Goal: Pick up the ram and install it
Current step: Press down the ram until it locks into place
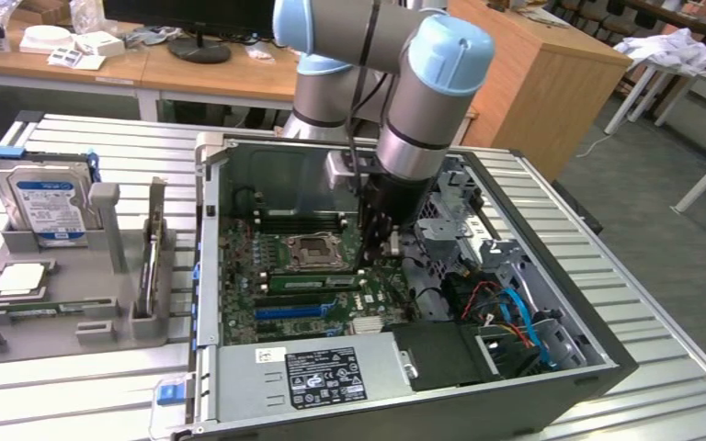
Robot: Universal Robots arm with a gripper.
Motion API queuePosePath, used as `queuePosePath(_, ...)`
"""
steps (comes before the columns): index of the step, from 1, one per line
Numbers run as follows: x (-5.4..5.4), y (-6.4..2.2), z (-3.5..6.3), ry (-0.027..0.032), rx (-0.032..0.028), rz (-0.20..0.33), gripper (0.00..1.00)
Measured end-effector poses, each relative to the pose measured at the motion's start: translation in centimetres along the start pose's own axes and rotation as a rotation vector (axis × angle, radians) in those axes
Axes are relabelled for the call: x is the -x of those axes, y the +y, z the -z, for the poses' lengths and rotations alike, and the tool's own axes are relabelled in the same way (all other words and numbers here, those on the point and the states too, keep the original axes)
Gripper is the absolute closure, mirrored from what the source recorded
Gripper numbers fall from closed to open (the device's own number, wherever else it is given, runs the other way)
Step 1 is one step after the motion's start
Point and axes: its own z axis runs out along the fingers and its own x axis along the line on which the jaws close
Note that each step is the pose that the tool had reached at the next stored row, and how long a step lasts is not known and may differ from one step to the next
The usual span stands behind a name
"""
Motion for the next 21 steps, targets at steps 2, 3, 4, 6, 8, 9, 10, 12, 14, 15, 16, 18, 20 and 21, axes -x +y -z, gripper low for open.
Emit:
queuePosePath(2, 0.01, 0.01, 0.38, 0.0002, 0.0000, 0.000, 0.89)
queuePosePath(3, 0.02, 0.01, 0.46, 0.0001, 0.0000, 0.000, 0.89)
queuePosePath(4, 0.02, 0.01, 0.50, 0.0001, 0.0000, 0.000, 0.89)
queuePosePath(6, 0.02, 0.01, 0.52, 0.0002, 0.0000, 0.000, 0.89)
queuePosePath(8, 0.02, 0.01, 0.52, 0.0002, 0.0000, 0.000, 0.89)
queuePosePath(9, 0.02, 0.02, 0.52, 0.0002, 0.0000, 0.000, 0.89)
queuePosePath(10, 0.02, 0.01, 0.52, 0.0002, 0.0000, 0.000, 0.89)
queuePosePath(12, 0.02, 0.01, 0.52, 0.0002, 0.0000, 0.000, 0.89)
queuePosePath(14, 0.02, 0.01, 0.52, 0.0002, 0.0000, 0.000, 0.89)
queuePosePath(15, 0.02, 0.02, 0.52, 0.0002, 0.0000, 0.000, 0.89)
queuePosePath(16, 0.02, 0.01, 0.52, 0.0002, 0.0000, 0.000, 0.89)
queuePosePath(18, 0.02, 0.02, 0.52, 0.0002, 0.0000, 0.000, 0.89)
queuePosePath(20, 0.02, 0.02, 0.52, 0.0001, 0.0000, 0.000, 0.89)
queuePosePath(21, 0.02, 0.01, 0.52, 0.0002, 0.0000, 0.000, 0.89)
